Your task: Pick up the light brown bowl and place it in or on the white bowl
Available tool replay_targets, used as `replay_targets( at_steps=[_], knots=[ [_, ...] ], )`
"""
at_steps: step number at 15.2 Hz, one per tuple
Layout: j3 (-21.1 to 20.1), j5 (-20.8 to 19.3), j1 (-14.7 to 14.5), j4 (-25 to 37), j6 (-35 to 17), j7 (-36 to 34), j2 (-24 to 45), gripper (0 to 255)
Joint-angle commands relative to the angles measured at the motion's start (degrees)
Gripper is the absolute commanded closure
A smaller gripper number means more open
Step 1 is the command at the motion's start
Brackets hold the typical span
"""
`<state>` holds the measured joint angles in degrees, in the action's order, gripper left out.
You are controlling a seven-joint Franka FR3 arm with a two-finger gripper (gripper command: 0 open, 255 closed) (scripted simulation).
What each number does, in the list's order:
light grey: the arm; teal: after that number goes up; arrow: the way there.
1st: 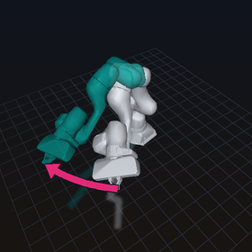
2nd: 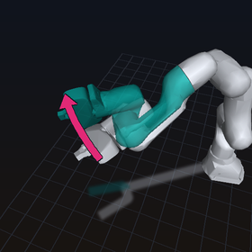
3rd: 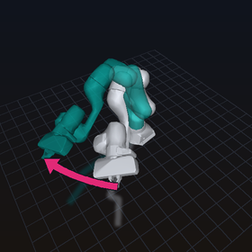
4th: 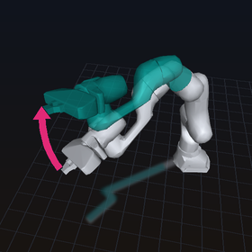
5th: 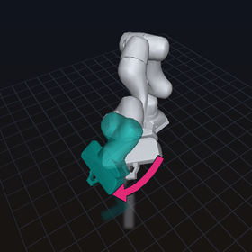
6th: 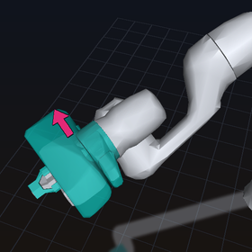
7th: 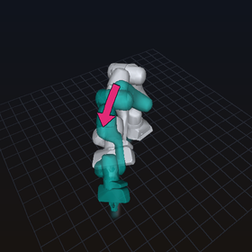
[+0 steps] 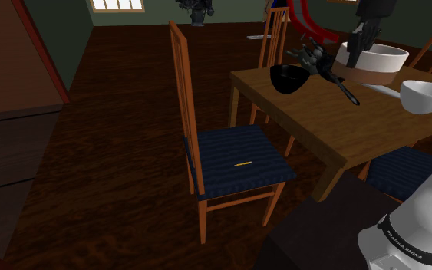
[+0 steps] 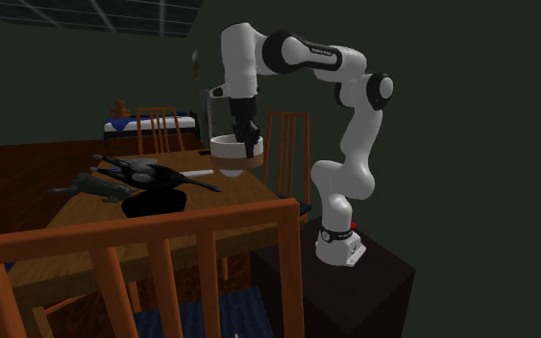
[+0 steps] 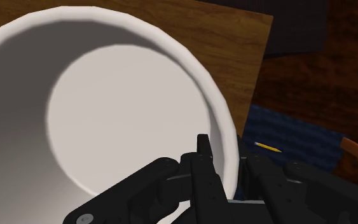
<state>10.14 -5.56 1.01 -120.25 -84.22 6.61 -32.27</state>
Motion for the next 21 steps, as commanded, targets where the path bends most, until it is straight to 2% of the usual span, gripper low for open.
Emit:
replay_targets(
  at_steps=[1, 11, 21],
  knots=[
    [1.65, -1.11, 0.71, 0.36, 0.54, 2.19, -0.37, 255],
    [12.53, -8.08, 4.75, 2.67, 1.91, 16.15, -1.25, 255],
    [25.44, -12.59, 6.6, 10.94, 1.5, 31.46, 4.38, 255]
  ],
)
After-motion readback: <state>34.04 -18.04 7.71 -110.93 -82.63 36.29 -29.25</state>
